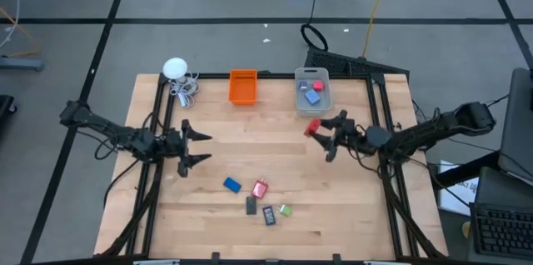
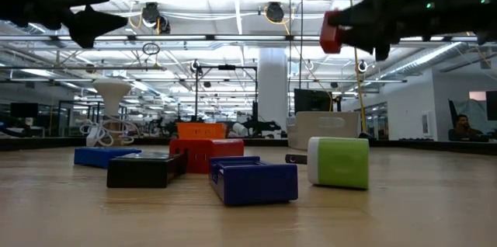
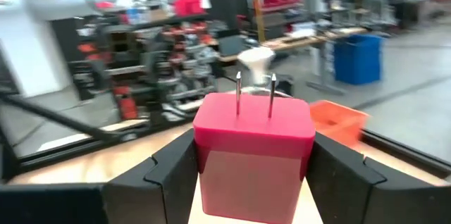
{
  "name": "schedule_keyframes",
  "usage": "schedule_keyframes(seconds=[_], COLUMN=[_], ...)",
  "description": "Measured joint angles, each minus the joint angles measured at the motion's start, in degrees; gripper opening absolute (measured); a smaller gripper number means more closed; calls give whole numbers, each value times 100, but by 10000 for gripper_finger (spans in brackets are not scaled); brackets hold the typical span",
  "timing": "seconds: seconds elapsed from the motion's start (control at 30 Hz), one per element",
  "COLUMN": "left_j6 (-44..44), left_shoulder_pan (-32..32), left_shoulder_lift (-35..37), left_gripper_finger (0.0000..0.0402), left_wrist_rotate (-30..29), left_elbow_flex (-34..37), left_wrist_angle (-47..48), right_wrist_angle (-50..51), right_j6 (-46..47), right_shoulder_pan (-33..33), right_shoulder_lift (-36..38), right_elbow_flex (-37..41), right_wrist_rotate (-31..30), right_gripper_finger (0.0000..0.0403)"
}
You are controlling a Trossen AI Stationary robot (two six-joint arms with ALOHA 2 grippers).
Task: Pick & Place Office items
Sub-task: Put the top red charger adapter into the gray bin
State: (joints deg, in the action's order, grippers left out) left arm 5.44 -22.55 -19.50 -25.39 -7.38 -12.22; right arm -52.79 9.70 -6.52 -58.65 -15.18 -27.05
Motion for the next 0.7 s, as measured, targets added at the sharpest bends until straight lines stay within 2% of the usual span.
schedule_keyframes(seconds=[0.17, 0.33, 0.5, 0.7], left_j6=[-66, -153, -168, -40], left_shoulder_pan=[2, 2, 2, 2], left_shoulder_lift=[425, 549, 575, 569], left_gripper_finger=[292, 292, 292, 292], left_wrist_rotate=[-19, -39, -542, -1227], left_elbow_flex=[218, 274, 274, 274], left_wrist_angle=[28, 88, 185, 225], right_wrist_angle=[122, 253, 602, 1354], right_j6=[19, 221, 469, 479], right_shoulder_pan=[666, 1435, 2227, 3129], right_shoulder_lift=[-28, -118, -427, -896], right_elbow_flex=[0, 0, -206, -817], right_wrist_rotate=[4, 78, 711, 1326], right_gripper_finger=[212, 212, 212, 212])
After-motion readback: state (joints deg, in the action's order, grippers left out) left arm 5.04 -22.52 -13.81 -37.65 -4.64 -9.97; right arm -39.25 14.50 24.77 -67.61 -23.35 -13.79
